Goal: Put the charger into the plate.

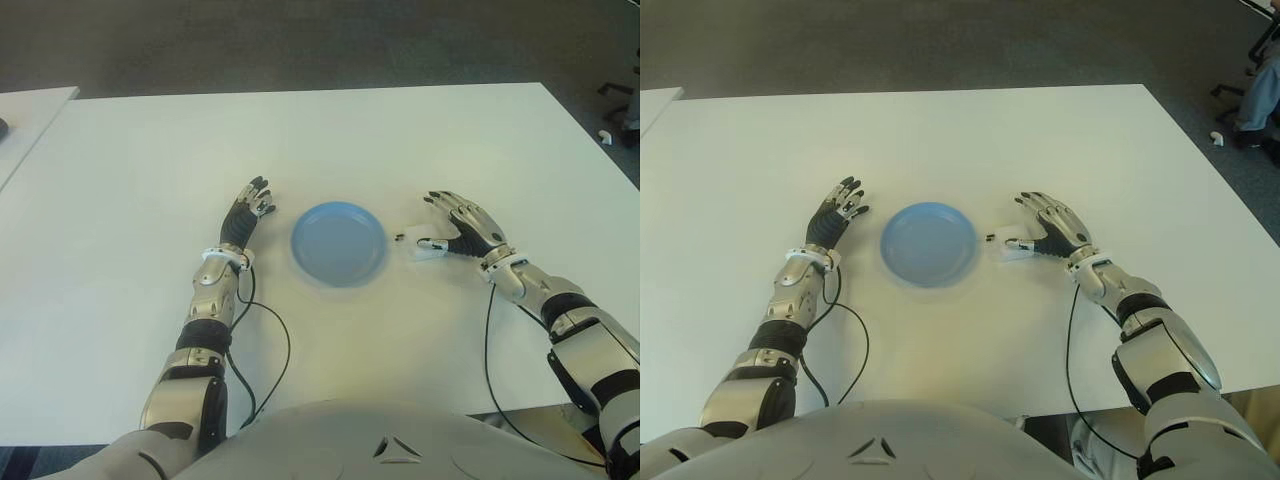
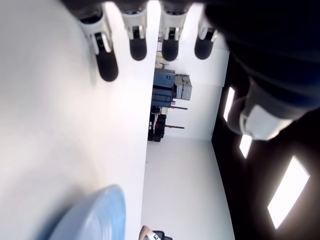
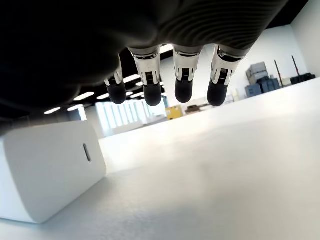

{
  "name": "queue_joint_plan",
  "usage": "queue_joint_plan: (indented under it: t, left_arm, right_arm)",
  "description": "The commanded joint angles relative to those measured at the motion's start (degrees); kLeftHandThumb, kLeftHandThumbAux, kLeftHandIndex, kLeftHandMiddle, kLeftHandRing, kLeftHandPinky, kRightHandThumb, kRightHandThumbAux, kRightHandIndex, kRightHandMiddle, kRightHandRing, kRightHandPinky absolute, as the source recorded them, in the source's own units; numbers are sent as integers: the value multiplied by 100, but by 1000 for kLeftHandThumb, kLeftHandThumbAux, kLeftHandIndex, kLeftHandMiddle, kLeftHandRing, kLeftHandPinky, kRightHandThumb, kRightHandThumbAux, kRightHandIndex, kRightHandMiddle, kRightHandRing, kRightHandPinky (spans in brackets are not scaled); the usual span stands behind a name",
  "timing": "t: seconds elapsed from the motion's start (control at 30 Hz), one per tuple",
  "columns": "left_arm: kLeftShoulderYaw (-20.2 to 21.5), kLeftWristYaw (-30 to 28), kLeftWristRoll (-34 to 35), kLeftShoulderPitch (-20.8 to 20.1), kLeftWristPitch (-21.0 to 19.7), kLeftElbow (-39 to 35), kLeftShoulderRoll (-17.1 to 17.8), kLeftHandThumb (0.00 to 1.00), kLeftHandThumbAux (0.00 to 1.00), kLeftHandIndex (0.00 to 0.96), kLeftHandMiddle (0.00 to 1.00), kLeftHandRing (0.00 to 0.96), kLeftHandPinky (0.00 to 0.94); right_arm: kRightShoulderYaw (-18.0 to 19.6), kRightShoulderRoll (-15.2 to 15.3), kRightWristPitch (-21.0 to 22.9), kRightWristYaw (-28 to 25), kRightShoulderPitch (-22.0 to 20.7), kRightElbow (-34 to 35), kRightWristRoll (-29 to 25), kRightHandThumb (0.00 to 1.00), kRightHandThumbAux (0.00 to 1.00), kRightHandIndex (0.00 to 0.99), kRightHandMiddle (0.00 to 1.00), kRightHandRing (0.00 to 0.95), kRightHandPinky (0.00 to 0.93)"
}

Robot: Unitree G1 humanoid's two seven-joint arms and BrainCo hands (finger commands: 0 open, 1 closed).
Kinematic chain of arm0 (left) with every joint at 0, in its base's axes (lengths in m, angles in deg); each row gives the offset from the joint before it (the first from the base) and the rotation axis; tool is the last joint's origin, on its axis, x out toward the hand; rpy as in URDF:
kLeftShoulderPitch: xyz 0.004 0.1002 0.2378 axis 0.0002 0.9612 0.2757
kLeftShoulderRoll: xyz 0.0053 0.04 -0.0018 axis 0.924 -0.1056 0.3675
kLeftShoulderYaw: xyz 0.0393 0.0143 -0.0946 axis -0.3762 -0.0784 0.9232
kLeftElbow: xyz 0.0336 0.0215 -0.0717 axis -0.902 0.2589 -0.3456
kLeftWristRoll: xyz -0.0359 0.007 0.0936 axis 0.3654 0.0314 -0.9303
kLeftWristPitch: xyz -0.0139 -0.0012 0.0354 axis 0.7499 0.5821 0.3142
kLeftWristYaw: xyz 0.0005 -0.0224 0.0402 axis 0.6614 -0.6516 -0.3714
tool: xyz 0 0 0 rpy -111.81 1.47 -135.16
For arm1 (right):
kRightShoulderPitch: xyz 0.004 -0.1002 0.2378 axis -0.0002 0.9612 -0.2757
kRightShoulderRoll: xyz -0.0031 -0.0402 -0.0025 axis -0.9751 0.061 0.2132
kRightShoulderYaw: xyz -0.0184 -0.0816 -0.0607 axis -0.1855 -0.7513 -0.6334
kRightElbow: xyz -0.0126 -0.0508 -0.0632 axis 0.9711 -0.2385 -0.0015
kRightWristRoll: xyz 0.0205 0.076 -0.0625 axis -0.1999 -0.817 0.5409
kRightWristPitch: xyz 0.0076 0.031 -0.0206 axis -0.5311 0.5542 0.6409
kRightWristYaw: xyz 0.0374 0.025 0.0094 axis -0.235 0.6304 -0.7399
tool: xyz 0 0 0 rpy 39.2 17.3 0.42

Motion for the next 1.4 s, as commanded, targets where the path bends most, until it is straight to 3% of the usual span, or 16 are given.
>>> queue_joint_plan:
  t: [0.03,0.63,1.4]
  left_arm:
    - [-41,-86,-73,72,-87,194,33,0,520,17,25,0,0]
    - [-50,-179,-33,102,-72,152,-1,0,520,19,44,19,0]
    - [-85,-117,-75,76,-188,141,-8,0,519,23,51,28,5]
  right_arm:
    - [55,61,-150,-34,80,69,15,284,178,0,0,0,0]
    - [78,129,-389,-489,110,199,2,278,201,0,0,0,0]
    - [-67,130,-338,-425,181,229,281,284,230,0,0,0,0]
